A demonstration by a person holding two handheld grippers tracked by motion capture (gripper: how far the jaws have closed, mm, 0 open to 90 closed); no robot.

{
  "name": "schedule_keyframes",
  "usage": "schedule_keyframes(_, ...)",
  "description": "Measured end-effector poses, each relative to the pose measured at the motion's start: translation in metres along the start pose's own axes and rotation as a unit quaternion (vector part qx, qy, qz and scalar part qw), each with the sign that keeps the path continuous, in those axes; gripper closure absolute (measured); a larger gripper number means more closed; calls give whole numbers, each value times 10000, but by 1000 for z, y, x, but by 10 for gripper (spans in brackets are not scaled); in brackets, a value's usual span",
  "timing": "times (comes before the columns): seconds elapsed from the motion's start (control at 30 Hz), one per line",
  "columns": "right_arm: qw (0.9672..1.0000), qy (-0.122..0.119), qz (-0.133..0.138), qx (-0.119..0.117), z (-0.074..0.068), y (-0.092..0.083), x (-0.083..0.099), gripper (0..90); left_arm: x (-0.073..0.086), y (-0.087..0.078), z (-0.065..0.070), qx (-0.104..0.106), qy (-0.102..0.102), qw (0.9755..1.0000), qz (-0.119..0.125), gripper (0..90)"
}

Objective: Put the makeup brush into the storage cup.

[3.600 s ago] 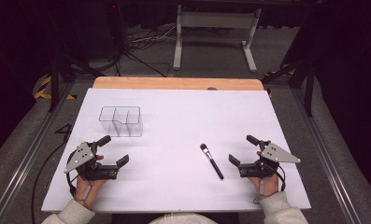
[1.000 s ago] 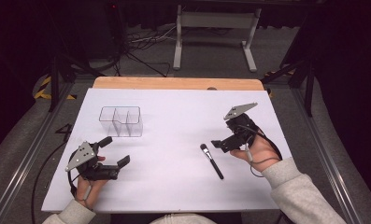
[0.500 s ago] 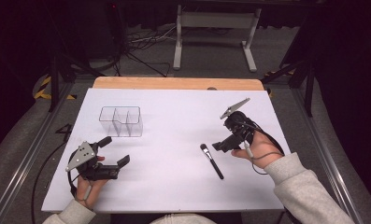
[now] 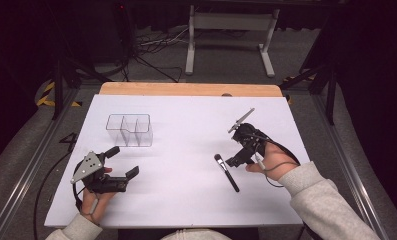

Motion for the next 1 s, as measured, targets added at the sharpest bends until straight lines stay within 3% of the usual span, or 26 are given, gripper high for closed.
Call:
schedule_keyframes(0.33, 9992, -184, -323, 112, -5, 15, 6, 112, 1, 0, 0, 2, 51, 10000, -50, 0)
schedule_keyframes(0.67, 9988, -195, -450, 27, -12, 30, 12, 129, 0, 0, 0, -2, 17, 10000, -12, 0)
schedule_keyframes(1.0, 9976, -244, -646, 47, -15, 44, 22, 225, 0, 0, 0, 17, 15, 10000, -2, 0)
Point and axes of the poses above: each handheld gripper's, and its own axes: y roughly forward along the jaws, x roughly out of its underside, z roughly to its right, the point moved 9 cm from there along y, roughly forward along the jaws, and after that the axes turned 2 degrees about z, right-handed, at the moved point
